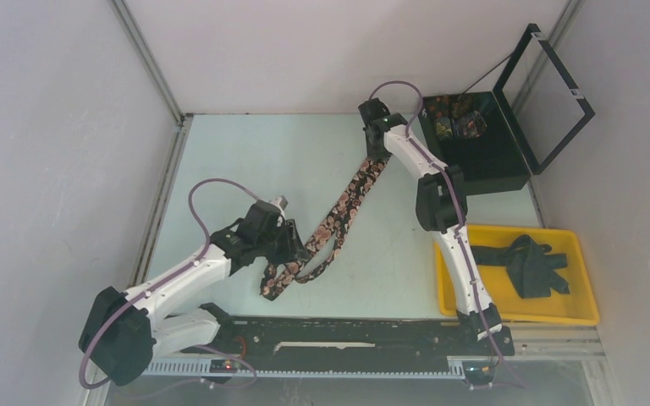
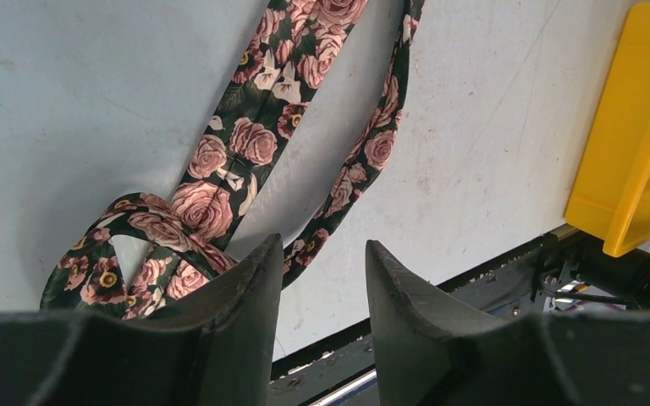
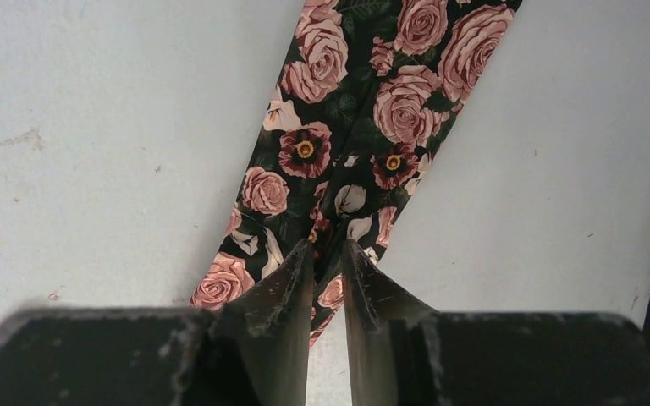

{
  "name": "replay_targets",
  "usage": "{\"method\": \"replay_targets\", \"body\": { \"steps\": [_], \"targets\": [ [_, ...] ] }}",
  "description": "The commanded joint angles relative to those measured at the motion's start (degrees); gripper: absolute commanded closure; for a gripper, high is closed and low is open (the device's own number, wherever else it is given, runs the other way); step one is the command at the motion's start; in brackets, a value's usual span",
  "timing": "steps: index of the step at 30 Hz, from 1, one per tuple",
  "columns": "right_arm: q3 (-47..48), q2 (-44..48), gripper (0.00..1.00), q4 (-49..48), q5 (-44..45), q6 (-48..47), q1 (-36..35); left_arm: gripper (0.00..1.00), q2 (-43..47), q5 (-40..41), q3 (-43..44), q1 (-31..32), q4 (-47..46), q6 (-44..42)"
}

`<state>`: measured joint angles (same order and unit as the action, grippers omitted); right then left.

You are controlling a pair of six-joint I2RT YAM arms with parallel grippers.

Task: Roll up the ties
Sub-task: Flatten out the tie at the center of the board.

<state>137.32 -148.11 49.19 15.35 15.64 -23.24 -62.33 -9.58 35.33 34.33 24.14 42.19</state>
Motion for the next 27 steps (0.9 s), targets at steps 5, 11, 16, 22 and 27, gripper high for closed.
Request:
{"method": "replay_targets", "body": {
  "steps": [5,11,16,22,27],
  "targets": [
    [1.6,-0.3,1.00,0.0,0.7,0.5,-0.3,0.54,1.3,0.4,-1.1,-0.1,-0.7,0.6],
    [1.5,0.3,1.00,-0.3,2.0,0.2,-0.4,0.54,1.4,0.5,-0.9,-0.1,-0.7,0.5],
    [1.6,3.1,1.00,-0.9,4.0,0.0,-0.1,0.54,2.3,0.4,-1.0,-0.1,-0.4,0.5],
    [3.8,4.1,1.00,-2.0,5.3,-0.4,0.5,0.54,3.2,0.5,-1.1,-0.1,0.2,0.5],
    [7.6,2.7,1.00,-2.9,6.1,-0.7,1.0,0.54,2.7,0.2,-0.8,-0.1,0.4,0.3]
  ]
}}
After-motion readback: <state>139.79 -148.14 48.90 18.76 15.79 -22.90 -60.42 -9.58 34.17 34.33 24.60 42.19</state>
